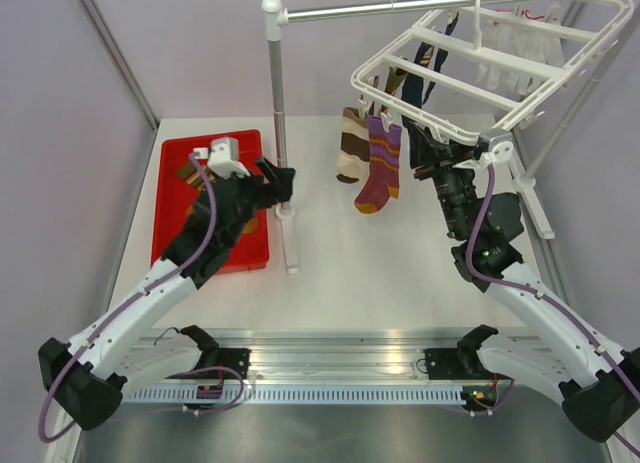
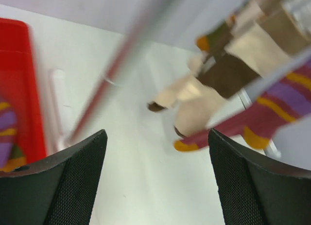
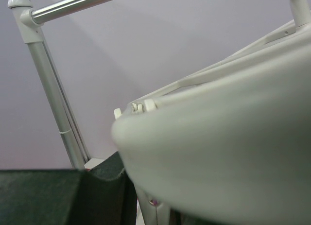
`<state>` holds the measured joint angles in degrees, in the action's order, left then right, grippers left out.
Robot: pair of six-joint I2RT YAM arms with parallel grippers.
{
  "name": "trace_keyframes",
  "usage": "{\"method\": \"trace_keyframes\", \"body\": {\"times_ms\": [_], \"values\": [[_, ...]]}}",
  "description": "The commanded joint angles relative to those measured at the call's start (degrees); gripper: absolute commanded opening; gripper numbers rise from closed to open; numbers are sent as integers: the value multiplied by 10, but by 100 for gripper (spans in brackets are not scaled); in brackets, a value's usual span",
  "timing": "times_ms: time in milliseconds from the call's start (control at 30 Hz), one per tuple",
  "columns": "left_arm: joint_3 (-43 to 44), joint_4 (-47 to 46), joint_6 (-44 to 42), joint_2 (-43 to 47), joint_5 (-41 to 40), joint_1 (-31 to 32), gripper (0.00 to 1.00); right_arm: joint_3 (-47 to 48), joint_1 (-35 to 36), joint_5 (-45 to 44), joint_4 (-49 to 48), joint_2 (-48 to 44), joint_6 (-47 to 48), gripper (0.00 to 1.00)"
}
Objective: Remove the socks clipped to the hanger
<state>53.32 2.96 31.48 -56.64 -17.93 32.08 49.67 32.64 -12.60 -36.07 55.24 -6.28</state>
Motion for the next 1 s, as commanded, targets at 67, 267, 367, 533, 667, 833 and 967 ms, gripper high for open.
{"method": "trace_keyframes", "body": {"times_ms": [67,267,367,533,667,833,967], "values": [[-36,-145,-77,-62,-87,173,88,25,0,-10,36,-8,-10,5],[31,-246,-159,-226,-76,246,97,33,0,-9,56,-15,-13,4],[74,-261,-169,-288,-62,247,100,43,0,-8,69,-15,-12,5],[133,-274,-190,-344,-39,253,100,52,0,-8,83,-15,-6,5],[155,-288,-201,-374,-43,267,100,55,0,-7,87,-14,-5,5],[176,-291,-204,-405,-81,280,100,61,0,-4,94,-8,-5,5],[190,-288,-195,-422,-130,282,99,66,0,1,97,-8,-6,5]]}}
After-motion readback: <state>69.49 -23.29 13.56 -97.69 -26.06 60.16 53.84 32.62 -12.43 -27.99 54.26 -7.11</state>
